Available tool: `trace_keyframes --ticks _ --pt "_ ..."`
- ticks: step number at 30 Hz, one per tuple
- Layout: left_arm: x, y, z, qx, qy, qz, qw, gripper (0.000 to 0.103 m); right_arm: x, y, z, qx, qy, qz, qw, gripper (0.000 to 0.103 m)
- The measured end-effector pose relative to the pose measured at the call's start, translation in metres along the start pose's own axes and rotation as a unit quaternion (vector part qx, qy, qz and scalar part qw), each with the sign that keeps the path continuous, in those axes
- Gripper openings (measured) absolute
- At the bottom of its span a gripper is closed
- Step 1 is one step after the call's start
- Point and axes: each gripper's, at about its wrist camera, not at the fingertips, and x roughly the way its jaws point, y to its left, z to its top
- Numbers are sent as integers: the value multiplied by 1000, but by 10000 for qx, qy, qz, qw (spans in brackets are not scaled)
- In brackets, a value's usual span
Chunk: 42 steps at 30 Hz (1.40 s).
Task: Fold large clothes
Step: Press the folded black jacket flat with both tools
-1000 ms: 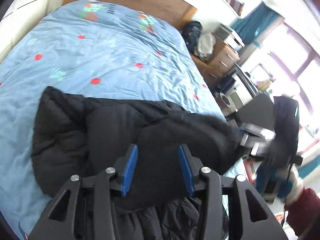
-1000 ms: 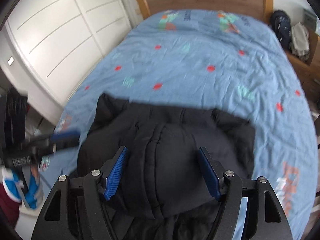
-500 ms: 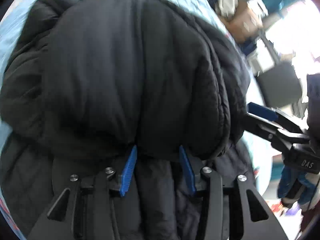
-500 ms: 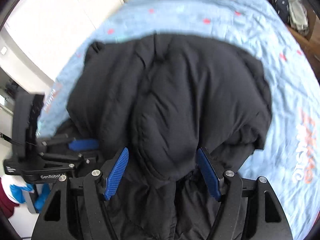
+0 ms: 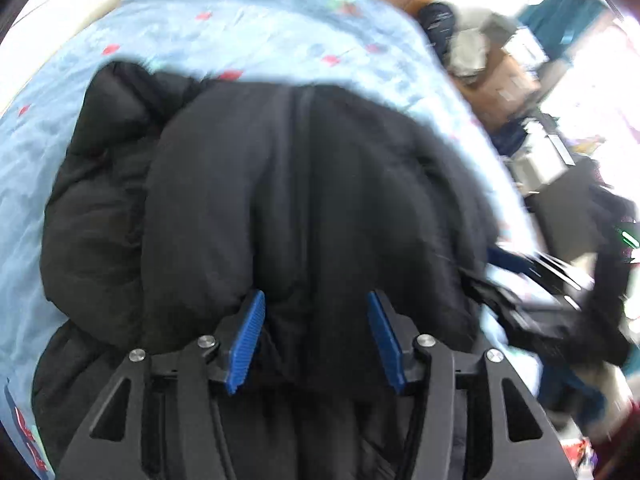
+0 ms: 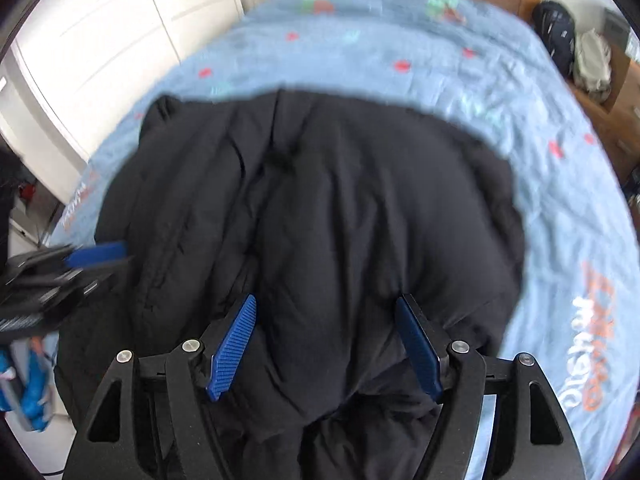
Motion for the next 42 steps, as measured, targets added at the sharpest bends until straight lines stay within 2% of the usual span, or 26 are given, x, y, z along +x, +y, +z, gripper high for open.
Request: trace_keyframes --ticks 2,4,8,10,13,15,20,25,28,32,35,39,42 --pt "15 8 4 30 -78 214 9997 52 12 6 3 -57 74 55 9999 73" --pt "27 17 24 169 -200 451 9986 52 25 16 16 -108 42 161 9998 73" --pt "40 50 79 206 -426 888 9949 52 51 30 52 -45 -136 301 9994 75" --pt "48 69 108 158 -411 950 9945 52 64 33 75 5 -220 268 9994 75" --pt "53 77 129 248 -418 979 9940 52 72 30 93 107 -261 231 9993 75" --pt "63 76 124 398 -394 1036 9930 52 76 25 90 184 -206 252 9993 75" --pt "86 68 75 759 -395 1308 9877 52 84 -3 44 127 84 193 9997 75" --pt "68 70 76 722 -389 1211 9893 52 60 -19 28 150 160 179 9996 75" --pt "37 63 79 730 -619 1143 9888 52 34 -25 24 96 34 31 9999 75" --pt "0 48 85 814 -1058 892 9870 53 -12 -20 37 -256 -440 -33 9987 76" --pt "-5 31 95 908 -1154 671 9869 54 -25 -12 62 -459 -732 -92 9962 77" --pt "23 17 102 933 -952 654 9889 54 -10 -3 88 -396 -801 -126 9959 78" --pt "57 24 91 958 -629 894 9894 54 24 -7 91 -159 -546 -213 9982 78"
